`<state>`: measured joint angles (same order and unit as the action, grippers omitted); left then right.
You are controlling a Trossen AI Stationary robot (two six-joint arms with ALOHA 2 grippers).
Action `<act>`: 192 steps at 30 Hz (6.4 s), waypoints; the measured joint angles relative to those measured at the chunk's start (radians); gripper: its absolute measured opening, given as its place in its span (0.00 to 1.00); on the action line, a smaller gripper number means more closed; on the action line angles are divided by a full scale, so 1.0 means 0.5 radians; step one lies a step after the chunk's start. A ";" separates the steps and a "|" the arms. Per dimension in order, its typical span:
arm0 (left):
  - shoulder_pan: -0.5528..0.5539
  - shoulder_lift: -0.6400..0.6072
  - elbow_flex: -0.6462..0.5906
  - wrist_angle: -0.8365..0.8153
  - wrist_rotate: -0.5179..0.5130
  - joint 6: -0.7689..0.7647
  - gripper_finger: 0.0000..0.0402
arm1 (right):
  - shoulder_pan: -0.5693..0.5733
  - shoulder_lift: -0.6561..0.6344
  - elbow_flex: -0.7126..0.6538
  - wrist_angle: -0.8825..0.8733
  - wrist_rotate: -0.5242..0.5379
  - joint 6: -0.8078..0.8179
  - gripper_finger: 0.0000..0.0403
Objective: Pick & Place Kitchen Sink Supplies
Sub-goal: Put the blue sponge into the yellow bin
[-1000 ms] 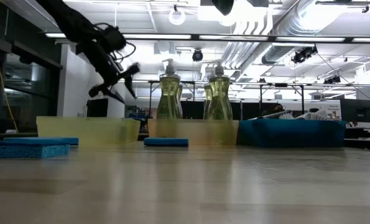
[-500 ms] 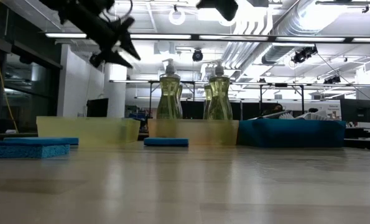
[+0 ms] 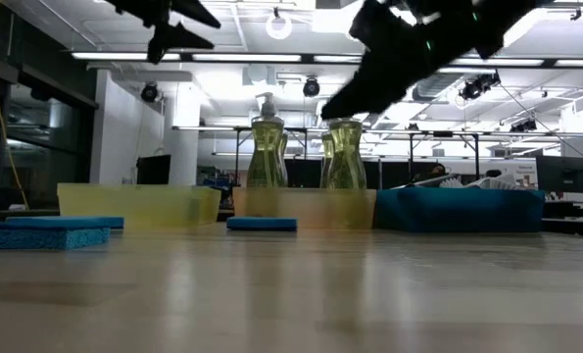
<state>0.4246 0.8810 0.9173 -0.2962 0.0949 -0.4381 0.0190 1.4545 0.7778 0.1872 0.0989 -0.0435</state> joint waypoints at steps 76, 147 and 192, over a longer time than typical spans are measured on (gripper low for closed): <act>-0.278 -0.014 0.000 -0.117 -0.106 -0.087 0.47 | -0.379 1.088 0.473 -0.013 0.002 0.195 0.12; -0.539 0.552 0.002 1.653 0.811 0.230 0.47 | -0.261 -0.038 0.470 0.376 -1.852 1.292 0.00; -0.539 0.559 0.000 1.469 0.845 0.300 0.27 | -0.366 0.092 0.470 0.444 -1.667 1.628 0.00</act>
<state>0.1551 1.1607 0.9173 0.4381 0.5175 -0.2879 -0.1642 1.5005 1.0126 0.4090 -0.7344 0.7703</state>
